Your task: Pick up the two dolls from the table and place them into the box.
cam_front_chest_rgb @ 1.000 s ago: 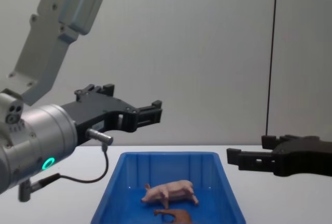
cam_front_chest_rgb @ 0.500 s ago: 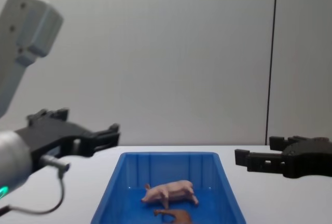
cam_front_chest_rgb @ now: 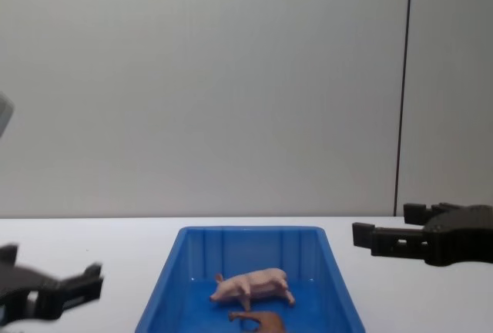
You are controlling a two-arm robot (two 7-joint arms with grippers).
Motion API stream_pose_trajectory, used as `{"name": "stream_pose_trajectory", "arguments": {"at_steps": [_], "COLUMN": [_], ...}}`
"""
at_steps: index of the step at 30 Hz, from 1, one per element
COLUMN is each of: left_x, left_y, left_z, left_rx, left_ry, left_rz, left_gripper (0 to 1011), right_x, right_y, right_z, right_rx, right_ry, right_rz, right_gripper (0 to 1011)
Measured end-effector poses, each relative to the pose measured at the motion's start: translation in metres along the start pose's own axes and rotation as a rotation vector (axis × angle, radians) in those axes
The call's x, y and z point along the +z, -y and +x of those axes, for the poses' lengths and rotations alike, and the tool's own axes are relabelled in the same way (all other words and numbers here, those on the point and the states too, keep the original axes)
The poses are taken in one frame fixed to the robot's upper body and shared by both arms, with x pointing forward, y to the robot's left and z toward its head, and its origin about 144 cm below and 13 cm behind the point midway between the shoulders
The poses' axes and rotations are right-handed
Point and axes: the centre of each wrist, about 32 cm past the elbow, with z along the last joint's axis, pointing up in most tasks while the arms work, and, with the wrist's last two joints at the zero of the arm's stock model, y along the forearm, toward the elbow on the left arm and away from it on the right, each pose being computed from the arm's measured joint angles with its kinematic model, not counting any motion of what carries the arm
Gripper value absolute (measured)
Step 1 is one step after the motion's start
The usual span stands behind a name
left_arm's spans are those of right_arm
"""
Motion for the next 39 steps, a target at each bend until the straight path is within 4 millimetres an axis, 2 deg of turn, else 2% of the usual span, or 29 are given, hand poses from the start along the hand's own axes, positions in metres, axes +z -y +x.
{"name": "stream_pose_trajectory", "arguments": {"at_steps": [10,23,28,32,34,35,36,39], "left_x": [-0.019,-0.038,-0.042,-0.045,-0.046,-0.047,-0.047,-0.048], "left_y": [-0.012,-0.012,-0.010,-0.007,-0.006,-0.005,-0.005,-0.002], "left_z": [0.000,0.000,0.001,0.001,0.002,0.002,0.002,0.003], "left_rx": [0.020,0.009,0.003,-0.001,-0.002,-0.003,-0.003,-0.004], "left_ry": [-0.026,-0.046,-0.050,-0.052,-0.052,-0.053,-0.053,-0.055], "left_rz": [0.073,0.129,0.142,0.148,0.150,0.150,0.150,0.147], "left_gripper": [1002,997,907,766,730,673,673,589], "right_x": [0.000,0.000,0.000,0.000,0.000,0.000,0.000,0.000], "right_y": [0.001,0.001,0.001,0.001,0.001,0.001,0.001,0.001], "right_z": [0.000,0.000,0.000,0.000,0.000,0.000,0.000,0.000], "right_rx": [0.000,-0.001,-0.001,-0.001,-0.001,-0.001,-0.001,-0.001], "right_ry": [0.000,0.000,0.000,0.000,-0.001,-0.001,-0.001,-0.001], "right_rz": [0.001,0.001,0.001,0.001,0.000,0.000,0.000,0.000], "right_gripper": [1001,1001,1001,1001,1001,1001,1001,1001]}}
